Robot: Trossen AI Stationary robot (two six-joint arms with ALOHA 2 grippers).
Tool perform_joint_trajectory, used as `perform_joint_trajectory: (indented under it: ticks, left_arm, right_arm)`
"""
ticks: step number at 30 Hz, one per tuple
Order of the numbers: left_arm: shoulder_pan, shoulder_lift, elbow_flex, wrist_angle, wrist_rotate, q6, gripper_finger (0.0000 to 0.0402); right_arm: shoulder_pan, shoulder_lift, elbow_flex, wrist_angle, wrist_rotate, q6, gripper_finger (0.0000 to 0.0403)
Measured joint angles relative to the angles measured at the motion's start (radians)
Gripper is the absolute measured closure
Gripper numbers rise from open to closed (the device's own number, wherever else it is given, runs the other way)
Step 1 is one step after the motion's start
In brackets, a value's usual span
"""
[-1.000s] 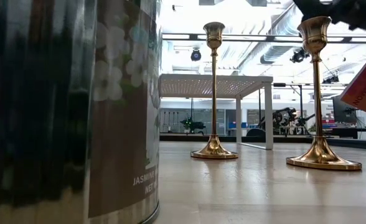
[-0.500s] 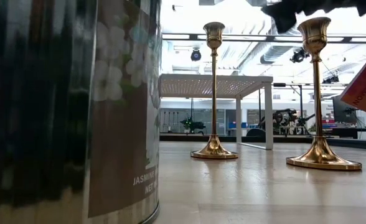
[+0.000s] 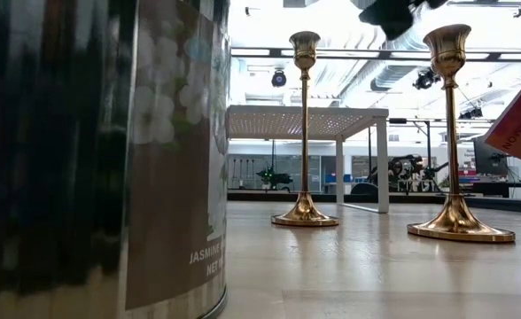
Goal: Pick & Place candle stick holders
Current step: Put the middle right gold candle holder on the shelf
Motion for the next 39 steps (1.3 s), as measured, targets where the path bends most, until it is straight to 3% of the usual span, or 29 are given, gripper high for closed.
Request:
perform_joint_trajectory:
  ticks: [5, 17, 22, 39]
  left_arm:
    - [0.0, 0.0, 0.0, -0.008, 0.0, -0.002, 0.0176]
    - [0.0, 0.0, 0.001, -0.02, 0.0, -0.002, 0.0176]
    - [0.0, 0.0, 0.001, -0.021, 0.0, -0.001, 0.0176]
    - [0.0, 0.0, 0.001, -0.023, 0.001, -0.001, 0.0176]
  right_arm:
    - [0.083, -0.004, 0.08, -0.149, -0.011, 0.15, 0.019]
    - [0.226, 0.048, 0.115, -0.181, 0.044, 0.303, 0.019]
    - [0.233, 0.096, 0.115, -0.245, 0.07, 0.332, 0.019]
    - [0.259, 0.189, 0.114, -0.302, -0.008, 0.408, 0.019]
